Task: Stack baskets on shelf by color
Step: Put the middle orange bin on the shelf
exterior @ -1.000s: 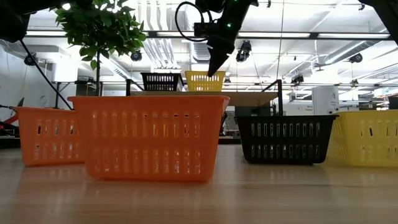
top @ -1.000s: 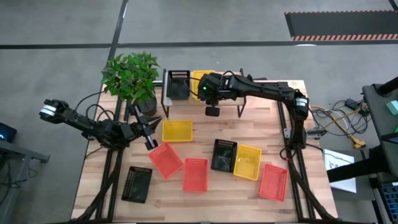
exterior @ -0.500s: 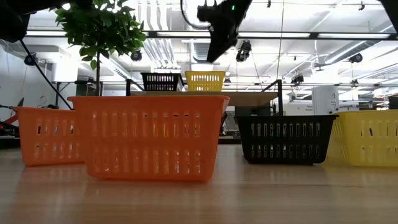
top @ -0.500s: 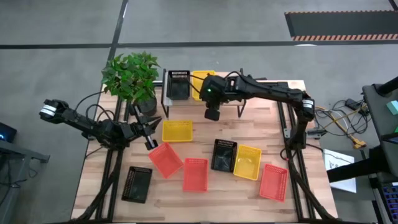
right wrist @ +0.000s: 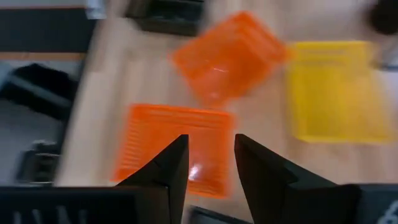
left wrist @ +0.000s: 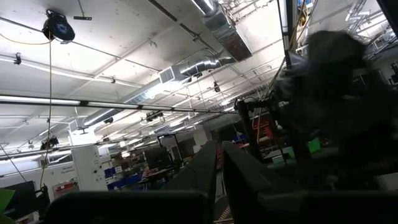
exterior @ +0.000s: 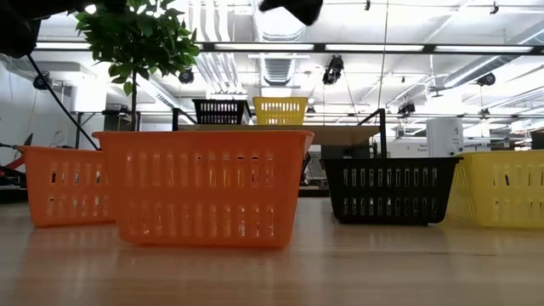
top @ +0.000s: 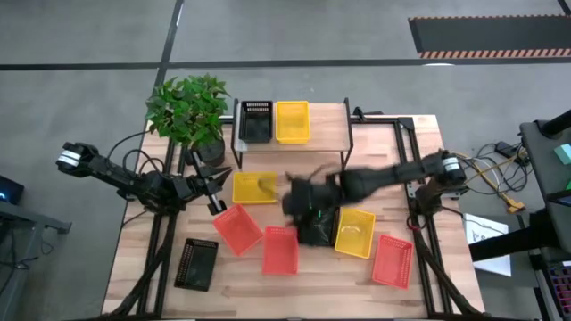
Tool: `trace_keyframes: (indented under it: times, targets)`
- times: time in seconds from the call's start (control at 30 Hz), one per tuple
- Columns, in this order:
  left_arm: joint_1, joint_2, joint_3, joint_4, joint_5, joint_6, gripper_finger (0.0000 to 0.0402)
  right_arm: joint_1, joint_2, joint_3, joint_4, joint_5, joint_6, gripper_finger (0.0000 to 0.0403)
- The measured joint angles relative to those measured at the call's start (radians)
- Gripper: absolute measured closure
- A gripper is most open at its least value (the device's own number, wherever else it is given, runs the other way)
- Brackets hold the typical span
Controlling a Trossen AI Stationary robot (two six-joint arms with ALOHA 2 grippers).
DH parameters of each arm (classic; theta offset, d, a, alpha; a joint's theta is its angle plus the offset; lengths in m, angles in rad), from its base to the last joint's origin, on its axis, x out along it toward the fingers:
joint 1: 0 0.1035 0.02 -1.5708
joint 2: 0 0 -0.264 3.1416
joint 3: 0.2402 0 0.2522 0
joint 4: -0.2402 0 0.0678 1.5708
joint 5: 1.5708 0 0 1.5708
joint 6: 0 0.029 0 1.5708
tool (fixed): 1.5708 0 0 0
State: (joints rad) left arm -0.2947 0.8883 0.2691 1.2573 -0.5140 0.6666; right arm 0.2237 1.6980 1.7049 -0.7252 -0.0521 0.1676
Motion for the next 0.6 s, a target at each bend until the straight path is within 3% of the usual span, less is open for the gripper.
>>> trace_keyframes:
  times: [0.3,0.6]
  targets:
    - [-0.001,-0.001,0.000,0.001,0.000,-0.006,0.0391,0.189,0.148,-0.052,0.184,0.144,0.176,0.0228]
    - [-0.004,0.016,0.000,-0.009,0.000,-0.034,0.0391,0.241,0.324,0.006,0.194,0.184,0.243,0.0216]
